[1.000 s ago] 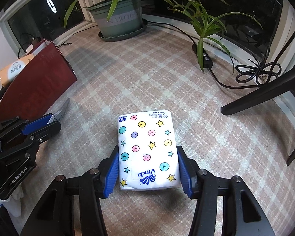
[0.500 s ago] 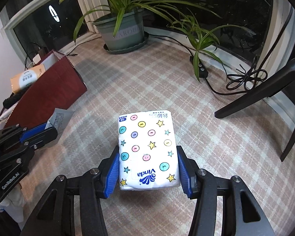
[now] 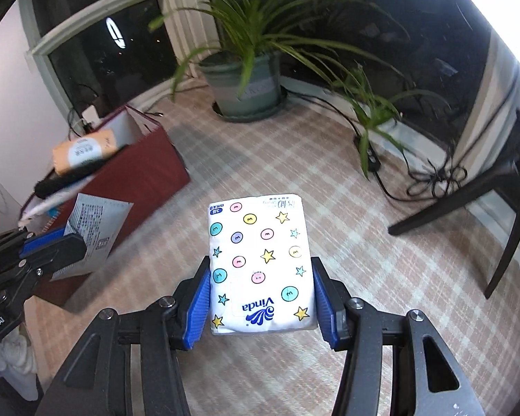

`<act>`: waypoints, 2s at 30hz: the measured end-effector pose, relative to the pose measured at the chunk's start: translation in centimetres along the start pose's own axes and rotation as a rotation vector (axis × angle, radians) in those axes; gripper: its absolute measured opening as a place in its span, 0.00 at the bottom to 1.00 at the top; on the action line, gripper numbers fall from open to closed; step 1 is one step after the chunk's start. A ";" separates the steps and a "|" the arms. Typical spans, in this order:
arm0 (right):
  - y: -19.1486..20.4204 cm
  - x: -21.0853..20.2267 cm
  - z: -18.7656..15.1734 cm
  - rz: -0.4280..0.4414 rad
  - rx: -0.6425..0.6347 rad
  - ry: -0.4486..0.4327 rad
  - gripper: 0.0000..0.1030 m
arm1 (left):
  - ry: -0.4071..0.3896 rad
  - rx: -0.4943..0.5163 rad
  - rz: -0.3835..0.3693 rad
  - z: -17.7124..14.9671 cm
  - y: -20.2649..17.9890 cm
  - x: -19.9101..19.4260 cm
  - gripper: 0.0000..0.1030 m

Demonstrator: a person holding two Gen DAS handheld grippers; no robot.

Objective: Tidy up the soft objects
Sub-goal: 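Carry the grey packet and tissue pack with both tools over the box, then lower both items into the box and open both tools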

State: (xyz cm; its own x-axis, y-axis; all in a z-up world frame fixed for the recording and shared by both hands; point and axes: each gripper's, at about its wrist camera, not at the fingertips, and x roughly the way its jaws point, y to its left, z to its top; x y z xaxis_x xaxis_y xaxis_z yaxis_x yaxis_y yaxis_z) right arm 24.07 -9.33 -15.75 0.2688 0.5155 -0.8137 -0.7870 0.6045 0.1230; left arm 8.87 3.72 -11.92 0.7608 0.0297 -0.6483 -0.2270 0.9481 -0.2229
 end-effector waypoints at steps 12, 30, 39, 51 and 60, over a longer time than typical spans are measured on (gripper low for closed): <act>6.2 -1.6 5.3 0.115 -0.074 -0.075 0.47 | -0.094 -0.050 0.122 2.9 7.1 -8.5 0.09; 17.3 4.1 9.8 0.255 -0.175 -0.007 0.47 | -0.056 -0.300 0.220 -0.8 17.2 -11.6 0.09; 19.1 7.1 9.7 0.234 -0.175 0.043 0.48 | -0.029 -0.318 0.232 -1.4 18.0 -9.9 0.09; 19.6 6.9 9.8 0.231 -0.179 0.035 0.57 | -0.017 -0.308 0.238 -1.6 18.1 -9.3 0.33; 18.9 5.1 9.5 0.242 -0.155 0.009 0.60 | -0.054 -0.333 0.250 -1.6 18.4 -11.0 0.38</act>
State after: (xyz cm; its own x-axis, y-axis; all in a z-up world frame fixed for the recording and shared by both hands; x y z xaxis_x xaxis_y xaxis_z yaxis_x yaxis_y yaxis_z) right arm 15.87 10.48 -12.16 0.0588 0.6276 -0.7763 -0.9035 0.3642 0.2260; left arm -4.63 20.38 -10.10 0.6864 0.2709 -0.6749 -0.5860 0.7556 -0.2927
